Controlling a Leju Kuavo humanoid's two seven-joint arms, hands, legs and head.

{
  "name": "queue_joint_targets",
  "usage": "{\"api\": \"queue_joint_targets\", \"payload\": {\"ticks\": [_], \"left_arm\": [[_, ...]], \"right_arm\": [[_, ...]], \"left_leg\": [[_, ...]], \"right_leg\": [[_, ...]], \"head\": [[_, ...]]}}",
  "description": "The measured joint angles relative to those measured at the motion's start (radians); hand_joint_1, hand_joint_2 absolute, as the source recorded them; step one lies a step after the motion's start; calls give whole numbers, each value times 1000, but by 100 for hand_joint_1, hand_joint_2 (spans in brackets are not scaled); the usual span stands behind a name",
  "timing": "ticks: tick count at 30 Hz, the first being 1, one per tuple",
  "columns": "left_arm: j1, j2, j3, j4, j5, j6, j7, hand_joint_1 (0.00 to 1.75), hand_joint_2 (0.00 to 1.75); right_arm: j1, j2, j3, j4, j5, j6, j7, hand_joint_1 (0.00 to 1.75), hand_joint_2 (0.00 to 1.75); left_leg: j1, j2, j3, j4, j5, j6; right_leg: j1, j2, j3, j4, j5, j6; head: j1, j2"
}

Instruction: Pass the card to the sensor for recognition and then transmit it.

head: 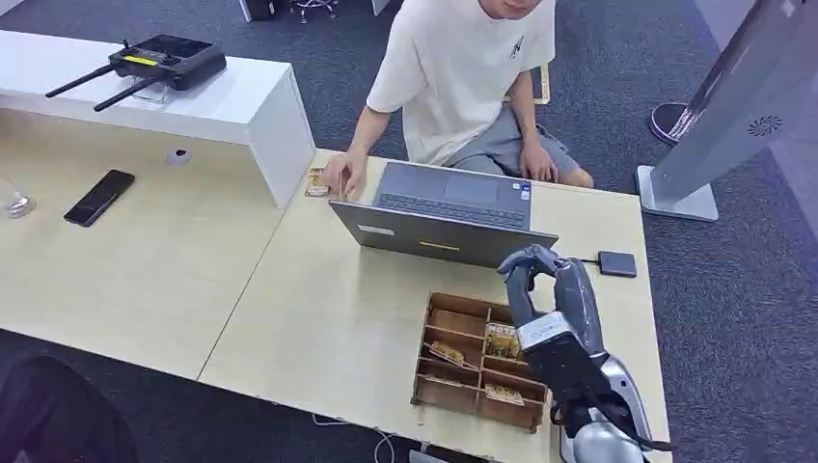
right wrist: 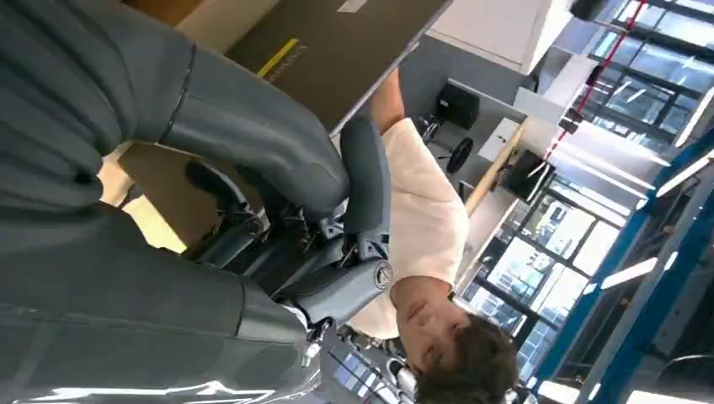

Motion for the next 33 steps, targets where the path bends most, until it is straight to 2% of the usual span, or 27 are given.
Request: {"api": "queue_joint_targets", "payload": {"ticks": [5, 7, 8, 9, 10, 12, 13, 14, 21, 22, 23, 24, 25, 27, 28, 33], "left_arm": [[0, -1, 22, 0, 14, 6, 17, 0, 0], [0, -2, 29, 0, 17, 10, 23, 0, 0], [0, -3, 32, 0, 19, 11, 26, 0, 0], [0, -5, 37, 0, 23, 14, 30, 0, 0], [0, -6, 43, 0, 25, 16, 34, 0, 0], [-1, -8, 49, 0, 33, 18, 38, 0, 0], [0, -9, 51, 0, 35, 21, 39, 0, 0], [-1, -9, 54, 0, 38, 25, 43, 0, 0], [-1, -10, 58, 0, 42, 27, 47, 0, 0], [-1, -10, 65, 0, 45, 27, 51, 0, 0], [-1, -11, 69, 0, 48, 29, 55, 0, 0], [-2, -12, 74, 0, 52, 29, 55, 0, 0], [-3, -14, 79, 0, 56, 28, 58, 0, 0], [-3, -15, 80, 0, 60, 27, 58, 0, 0], [-3, -15, 81, 0, 61, 27, 59, 0, 0], [-3, -15, 90, 0, 63, 27, 59, 0, 0]], "right_arm": [[74, -42, 0, -30, 84, 33, 42, 175, 175], [109, -63, 1, -42, 109, 45, 57, 138, 175], [124, -69, 1, -46, 114, 48, 64, 136, 175], [140, -77, 1, -52, 119, 53, 72, 120, 175], [156, -85, 1, -58, 125, 56, 77, 84, 175], [184, -102, 1, -74, 141, 63, 94, 77, 175], [197, -109, 1, -82, 143, 65, 100, 54, 175], [209, -117, 1, -91, 146, 70, 109, 51, 175], [220, -124, 1, -101, 150, 78, 115, 51, 175], [235, -134, 1, -113, 153, 85, 122, 79, 175], [246, -142, 1, -124, 155, 93, 127, 79, 175], [259, -152, 1, -137, 157, 101, 129, 72, 175], [280, -168, 2, -155, 162, 114, 129, 106, 175], [285, -173, 4, -161, 162, 114, 129, 106, 175], [286, -175, 4, -162, 162, 114, 129, 127, 175], [291, -182, 10, -171, 168, 114, 127, 131, 175]], "left_leg": [[0, 0, 0, 0, 0, 0], [0, 0, 0, 0, 0, 0], [0, 0, 0, 0, 0, 0], [0, 0, 0, 0, 0, 0], [0, 0, 0, 0, 0, 0], [0, 0, 0, 0, 0, 0], [0, 0, -1, 0, 0, 0], [0, 0, -1, 0, -1, 0], [0, 0, -1, 0, -1, 0], [0, 0, -1, 0, -1, 0], [0, 0, 0, 0, -1, 0], [0, 0, 0, 0, -1, 0], [0, 0, 0, 0, -1, 0], [0, 0, 0, 0, -1, 0], [0, 0, 0, 0, -1, 0], [0, 0, 0, 0, -1, 0]], "right_leg": [[0, 0, 0, 0, 0, 0], [0, 0, 0, 0, 0, 0], [0, 0, 0, 0, 0, 0], [0, 0, 0, 0, 0, 0], [0, 0, 0, 0, 0, 0], [0, 0, 0, 0, -1, 1], [0, 0, 0, 0, -1, 1], [0, 0, 0, 0, -1, 1], [0, 0, 0, 0, -1, 1], [0, 0, 0, 0, -1, 1], [0, 0, 0, 0, -1, 1], [0, 0, 0, 0, -1, 1], [0, 0, 0, 0, -1, 1], [0, 0, 0, 0, -1, 1], [0, 0, 0, 0, -1, 1], [0, 0, 0, 0, -1, 1]], "head": [[0, 0], [0, 0], [0, 0], [0, 0], [0, 0], [0, 0], [0, 0], [0, 0], [0, 0], [0, 0], [0, 0], [0, 0], [0, 0], [0, 0], [0, 0], [0, 0]]}}
